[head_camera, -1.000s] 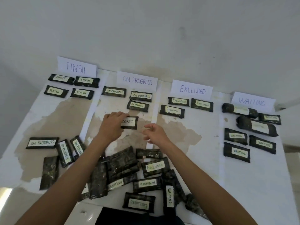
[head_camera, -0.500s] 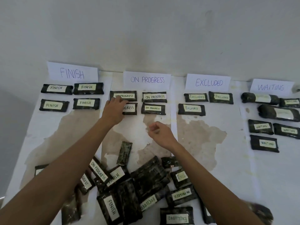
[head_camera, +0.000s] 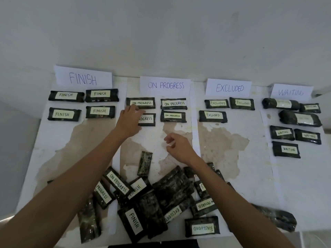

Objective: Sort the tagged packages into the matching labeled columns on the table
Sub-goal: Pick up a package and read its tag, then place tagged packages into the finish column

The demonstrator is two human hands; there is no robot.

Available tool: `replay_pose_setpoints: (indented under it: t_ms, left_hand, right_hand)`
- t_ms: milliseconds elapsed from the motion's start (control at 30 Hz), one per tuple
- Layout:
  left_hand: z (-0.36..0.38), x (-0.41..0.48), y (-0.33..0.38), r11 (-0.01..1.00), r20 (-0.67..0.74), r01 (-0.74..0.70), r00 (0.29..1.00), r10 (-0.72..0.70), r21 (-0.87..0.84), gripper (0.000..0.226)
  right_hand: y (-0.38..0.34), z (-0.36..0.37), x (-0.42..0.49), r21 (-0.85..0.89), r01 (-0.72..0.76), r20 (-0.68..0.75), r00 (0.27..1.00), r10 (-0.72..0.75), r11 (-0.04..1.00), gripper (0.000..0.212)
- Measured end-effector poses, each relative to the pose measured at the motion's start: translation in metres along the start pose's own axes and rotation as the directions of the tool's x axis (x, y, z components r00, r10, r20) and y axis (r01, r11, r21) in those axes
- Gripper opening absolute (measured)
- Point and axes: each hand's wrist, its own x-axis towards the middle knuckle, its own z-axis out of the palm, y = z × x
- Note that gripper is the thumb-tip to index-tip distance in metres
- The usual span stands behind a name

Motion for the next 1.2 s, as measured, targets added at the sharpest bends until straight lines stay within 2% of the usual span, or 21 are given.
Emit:
replay_pose_setpoints:
  t_ms: [100, 167, 200, 300, 367, 433, 500, 567, 600, 633, 700, 733, 767, 833, 1000, 1100, 1200]
  left_hand:
    - [0.001, -0.025, 0.002, 0.994, -0.014, 0.016, 1.0, -0.018, -0.111, 0.051]
    - [0.006, -0.047, 0.004, 0.981, 0.012, 0.04, 0.999, -0.039, -0.191, 0.044]
    - [0.01, -0.058, 0.004, 0.972, 0.025, 0.06, 0.998, -0.056, -0.225, 0.042]
    - [0.024, -0.091, 0.004, 0.945, 0.051, 0.119, 0.993, -0.109, -0.304, 0.039]
    - [0.033, -0.109, 0.001, 0.928, 0.058, 0.144, 0.99, -0.133, -0.343, 0.038]
    - [0.039, -0.121, -0.002, 0.906, 0.055, 0.152, 0.988, -0.142, -0.394, 0.036]
    - [0.041, -0.13, 0.0, 0.863, 0.058, 0.183, 0.983, -0.176, -0.47, 0.035]
    - [0.039, -0.136, 0.005, 0.8, 0.089, 0.233, 0.971, -0.221, -0.553, 0.033]
    - [0.039, -0.139, 0.007, 0.77, 0.1, 0.249, 0.967, -0.236, -0.587, 0.032]
    - [0.039, -0.141, 0.009, 0.741, 0.108, 0.265, 0.961, -0.254, -0.618, 0.031]
    - [0.036, -0.144, 0.015, 0.674, 0.124, 0.298, 0.947, -0.295, -0.676, 0.03]
    - [0.035, -0.145, 0.018, 0.642, 0.136, 0.31, 0.942, -0.306, -0.702, 0.03]
    - [0.034, -0.145, 0.02, 0.617, 0.147, 0.313, 0.941, -0.305, -0.722, 0.032]
    - [0.033, -0.144, 0.025, 0.587, 0.161, 0.303, 0.946, -0.283, -0.751, 0.033]
    - [0.031, -0.142, 0.034, 0.473, 0.2, 0.325, 0.934, -0.297, -0.818, 0.028]
    - [0.028, -0.141, 0.036, 0.419, 0.214, 0.332, 0.928, -0.304, -0.845, 0.027]
    - [0.023, -0.141, 0.032, 0.338, 0.217, 0.334, 0.915, -0.339, -0.88, 0.028]
  right_hand:
    - [-0.013, 0.01, -0.005, -0.192, 0.144, 0.112, 0.986, -0.124, 0.971, 0.033]
    - [-0.023, 0.023, -0.009, -0.332, 0.278, 0.204, 0.954, -0.219, 0.901, 0.042]
    - [-0.026, 0.03, -0.011, -0.419, 0.365, 0.243, 0.927, -0.284, 0.832, 0.047]
    - [-0.027, 0.052, -0.014, -0.63, 0.577, 0.37, 0.811, -0.452, 0.52, 0.051]
    - [-0.025, 0.061, -0.015, -0.678, 0.62, 0.433, 0.771, -0.468, 0.394, 0.045]
    - [-0.023, 0.068, -0.015, -0.735, 0.614, 0.43, 0.75, -0.502, 0.287, 0.038]
    - [-0.02, 0.073, -0.013, -0.776, 0.59, 0.419, 0.746, -0.518, 0.223, 0.032]
    - [-0.017, 0.075, -0.011, -0.78, 0.546, 0.332, 0.775, -0.538, 0.305, 0.031]
    - [-0.018, 0.074, -0.011, -0.748, 0.525, 0.27, 0.8, -0.536, 0.406, 0.03]
    - [-0.019, 0.073, -0.012, -0.673, 0.491, 0.187, 0.837, -0.515, 0.554, 0.027]
    - [-0.028, 0.068, -0.018, -0.347, 0.315, 0.001, 0.942, -0.335, 0.883, 0.022]
    - [-0.032, 0.064, -0.02, -0.151, 0.19, -0.047, 0.979, -0.199, 0.97, 0.022]
    - [-0.035, 0.06, -0.022, 0.012, 0.081, -0.048, 0.996, -0.08, 0.997, 0.022]
    - [-0.037, 0.053, -0.027, 0.226, -0.049, 0.004, 0.999, 0.05, 0.973, 0.023]
    - [-0.038, 0.045, -0.039, 0.409, -0.179, 0.098, 0.983, 0.152, 0.894, 0.021]
    - [-0.041, 0.044, -0.042, 0.414, -0.194, 0.133, 0.979, 0.152, 0.889, 0.016]
    - [-0.043, 0.044, -0.041, 0.19, -0.083, 0.155, 0.986, 0.054, 0.978, 0.023]
